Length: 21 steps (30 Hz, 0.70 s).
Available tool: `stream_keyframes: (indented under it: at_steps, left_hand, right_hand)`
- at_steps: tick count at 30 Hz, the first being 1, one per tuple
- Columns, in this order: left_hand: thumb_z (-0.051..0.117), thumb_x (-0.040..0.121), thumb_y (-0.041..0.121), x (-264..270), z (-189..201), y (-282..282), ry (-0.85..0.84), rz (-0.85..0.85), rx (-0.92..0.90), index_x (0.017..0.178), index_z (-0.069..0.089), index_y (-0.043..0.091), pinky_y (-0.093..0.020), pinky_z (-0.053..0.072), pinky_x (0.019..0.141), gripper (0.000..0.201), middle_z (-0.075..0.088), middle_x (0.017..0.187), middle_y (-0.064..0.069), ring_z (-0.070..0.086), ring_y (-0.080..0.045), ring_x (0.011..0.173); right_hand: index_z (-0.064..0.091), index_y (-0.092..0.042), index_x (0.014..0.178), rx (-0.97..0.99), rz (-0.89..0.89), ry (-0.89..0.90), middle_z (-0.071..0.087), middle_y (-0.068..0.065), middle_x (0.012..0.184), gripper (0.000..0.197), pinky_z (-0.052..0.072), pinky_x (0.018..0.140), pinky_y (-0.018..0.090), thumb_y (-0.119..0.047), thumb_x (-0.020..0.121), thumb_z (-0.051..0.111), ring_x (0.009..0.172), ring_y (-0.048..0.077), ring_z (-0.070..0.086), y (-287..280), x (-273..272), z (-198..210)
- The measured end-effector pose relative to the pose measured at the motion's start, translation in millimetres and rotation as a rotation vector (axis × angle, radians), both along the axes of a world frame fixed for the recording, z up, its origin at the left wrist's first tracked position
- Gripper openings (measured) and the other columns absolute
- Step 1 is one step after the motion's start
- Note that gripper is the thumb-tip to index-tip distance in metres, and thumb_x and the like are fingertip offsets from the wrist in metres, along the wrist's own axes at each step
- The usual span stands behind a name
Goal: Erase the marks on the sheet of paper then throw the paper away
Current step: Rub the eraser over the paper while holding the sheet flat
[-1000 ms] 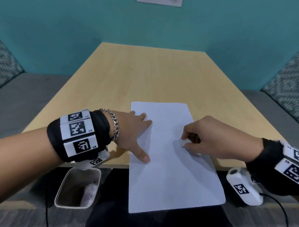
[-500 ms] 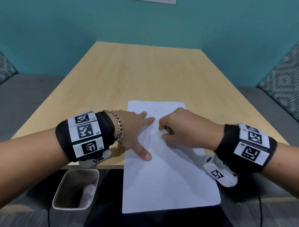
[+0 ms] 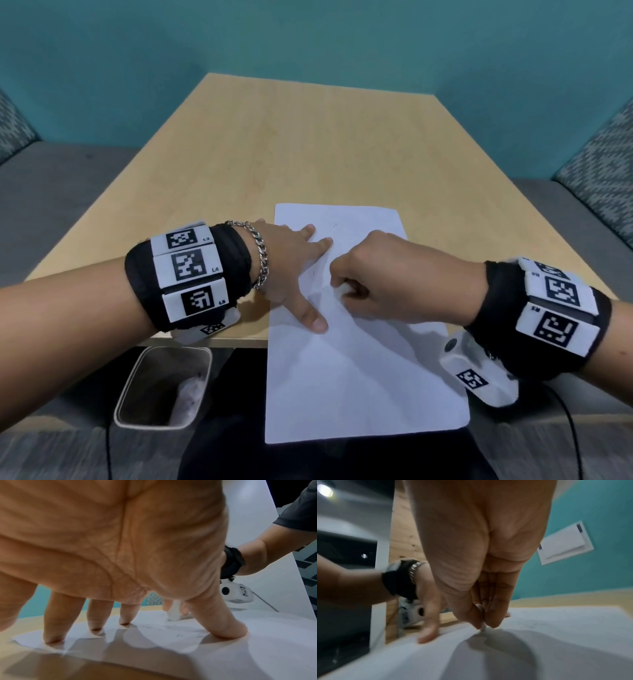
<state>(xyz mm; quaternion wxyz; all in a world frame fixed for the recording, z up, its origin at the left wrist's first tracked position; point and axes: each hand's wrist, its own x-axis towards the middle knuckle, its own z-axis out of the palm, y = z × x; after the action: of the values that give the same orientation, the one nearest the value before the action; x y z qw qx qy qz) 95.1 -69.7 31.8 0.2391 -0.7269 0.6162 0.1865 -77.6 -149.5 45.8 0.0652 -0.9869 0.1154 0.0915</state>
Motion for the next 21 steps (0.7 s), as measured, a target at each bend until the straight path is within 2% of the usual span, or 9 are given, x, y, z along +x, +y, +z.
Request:
stream_keyframes:
  at_steps: [2,5,7,10,15,17,19,21]
  left_hand:
    - [0.061,0.058,0.100,-0.4,0.4,0.5,-0.005,-0.001,0.005,0.165,-0.016,0.038,-0.058,0.025,0.125,0.146,-0.015,0.176,0.004,0.023,-0.028,0.159]
    - [0.060,0.061,0.099,-3.0,3.1,0.5,-0.019,0.002,0.022,0.165,-0.018,0.038,-0.058,0.026,0.124,0.144,-0.017,0.175,0.005,0.021,-0.029,0.160]
    - [0.061,0.062,0.097,-4.0,4.5,0.7,-0.017,0.003,0.020,0.165,-0.017,0.037,-0.059,0.025,0.125,0.143,-0.017,0.175,0.004,0.021,-0.030,0.160]
    - [0.062,0.062,0.097,-4.1,5.2,0.4,-0.015,0.006,0.021,0.165,-0.018,0.037,-0.059,0.023,0.125,0.143,-0.018,0.175,0.003,0.020,-0.030,0.160]
    - [0.060,0.061,0.099,-4.9,4.9,1.0,-0.026,0.001,0.019,0.165,-0.018,0.037,-0.057,0.025,0.124,0.143,-0.017,0.176,0.004,0.025,-0.031,0.158]
    - [0.061,0.062,0.098,-4.7,4.4,1.4,-0.019,0.006,0.014,0.165,-0.017,0.037,-0.059,0.021,0.126,0.143,-0.016,0.176,0.004,0.021,-0.031,0.160]
    - [0.062,0.062,0.097,-5.1,4.6,1.8,-0.011,0.013,0.013,0.165,-0.017,0.038,-0.059,0.018,0.126,0.143,-0.017,0.175,0.004,0.018,-0.031,0.161]
    - [0.062,0.062,0.097,-5.1,5.0,1.4,-0.011,0.016,0.022,0.165,-0.018,0.038,-0.060,0.019,0.126,0.143,-0.019,0.175,0.005,0.020,-0.031,0.160]
  right_hand:
    - [0.060,-0.027,0.086,-0.024,-0.012,0.013,0.054,-0.009,0.068,0.005,0.055,0.065,0.041,-0.024,0.091,0.060,0.063,0.012,0.050,-3.8,1.4,2.5]
    - [0.067,-0.020,0.090,-0.077,-0.114,-0.051,0.062,-0.005,0.070,0.009,0.059,0.067,0.044,-0.022,0.087,0.059,0.064,0.016,0.053,-21.4,-0.2,1.2]
    - [0.066,-0.021,0.087,-0.073,-0.092,-0.052,0.063,-0.004,0.069,0.008,0.058,0.065,0.043,-0.022,0.087,0.058,0.063,0.016,0.054,-15.7,-2.0,-0.8]
    - [0.062,-0.021,0.083,-0.016,-0.007,-0.006,0.061,-0.005,0.067,0.008,0.052,0.060,0.037,-0.022,0.090,0.060,0.058,0.008,0.047,0.3,-4.6,-0.1]
    - [0.065,-0.021,0.082,-0.063,-0.138,-0.065,0.063,-0.004,0.068,0.010,0.058,0.063,0.046,-0.020,0.088,0.056,0.062,0.016,0.054,-19.6,-3.6,-1.8]
    - [0.065,-0.022,0.085,-0.060,-0.081,-0.042,0.063,-0.005,0.070,0.008,0.058,0.062,0.044,-0.022,0.088,0.057,0.065,0.018,0.057,-10.6,-4.8,-4.8]
    - [0.065,-0.022,0.088,-0.032,-0.031,-0.011,0.064,-0.005,0.071,0.007,0.055,0.062,0.040,-0.024,0.090,0.059,0.063,0.012,0.053,-3.9,-6.3,-4.3]
    - [0.065,-0.021,0.086,-0.052,-0.082,-0.019,0.063,-0.005,0.070,0.007,0.054,0.061,0.040,-0.022,0.089,0.059,0.062,0.011,0.050,-13.7,-4.7,-0.8]
